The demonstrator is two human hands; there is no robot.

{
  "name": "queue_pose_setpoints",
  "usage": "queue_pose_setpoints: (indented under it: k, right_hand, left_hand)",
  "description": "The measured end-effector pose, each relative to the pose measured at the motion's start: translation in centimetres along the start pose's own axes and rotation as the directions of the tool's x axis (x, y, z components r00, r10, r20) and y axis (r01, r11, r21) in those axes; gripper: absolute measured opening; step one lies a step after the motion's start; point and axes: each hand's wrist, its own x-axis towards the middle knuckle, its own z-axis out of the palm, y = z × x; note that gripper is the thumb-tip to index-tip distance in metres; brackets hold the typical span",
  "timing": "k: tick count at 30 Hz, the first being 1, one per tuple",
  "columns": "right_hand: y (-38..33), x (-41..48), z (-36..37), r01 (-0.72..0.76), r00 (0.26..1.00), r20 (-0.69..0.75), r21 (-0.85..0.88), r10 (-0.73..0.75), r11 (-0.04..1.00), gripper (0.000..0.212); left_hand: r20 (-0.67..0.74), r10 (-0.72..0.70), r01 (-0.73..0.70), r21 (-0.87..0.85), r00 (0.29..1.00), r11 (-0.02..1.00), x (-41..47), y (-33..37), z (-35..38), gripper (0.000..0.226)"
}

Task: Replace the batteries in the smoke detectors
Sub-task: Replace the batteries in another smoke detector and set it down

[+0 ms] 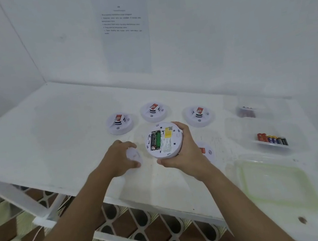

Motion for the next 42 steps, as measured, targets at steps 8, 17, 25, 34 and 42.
queue_pose_setpoints:
  k: [8, 17, 25, 34, 42]
  right_hand:
    - [-0.3, -0.4, 0.2, -0.035, 0.999, 0.038, 0.001, 0.035, 0.999, 0.097]
    - [-0.1, -0.5, 0.4, -0.033, 0.999, 0.038, 0.015, 0.033, 0.999, 0.093]
    - [-0.3, -0.4, 0.2, -0.03, 0.998, 0.047, 0.053, 0.028, 0.998, 0.093]
    - [-0.8, -0.5, -0.4, -0.046, 0.992, 0.117, 0.019, 0.043, 0.999, 0.092]
    - [-1.5, -0.2, -1.6, -0.045, 0.972, 0.23, 0.018, 0.039, 0.999, 0.094]
  left_hand:
    - [-0.307, -0.022, -0.075, -0.3, 0.951, 0.951, -1.4, 1.5, -3.3, 0.019]
    - [-0.313, -0.193, -0.279, -0.943, 0.93, 0.181, -3.7, 4.9, -4.0, 0.014]
    - [-0.522, -0.167, -0.168, -0.534, 0.837, 0.828, -3.8, 5.2, -0.1, 0.034]
    - [-0.522, 0.382, -0.516, -0.134, 0.763, 0.846, -4.3, 4.4, 1.6, 0.027]
    - [-0.341, 0.44, -0.512, -0.154, 0.83, 0.845, -4.7, 3.6, 0.4, 0.06]
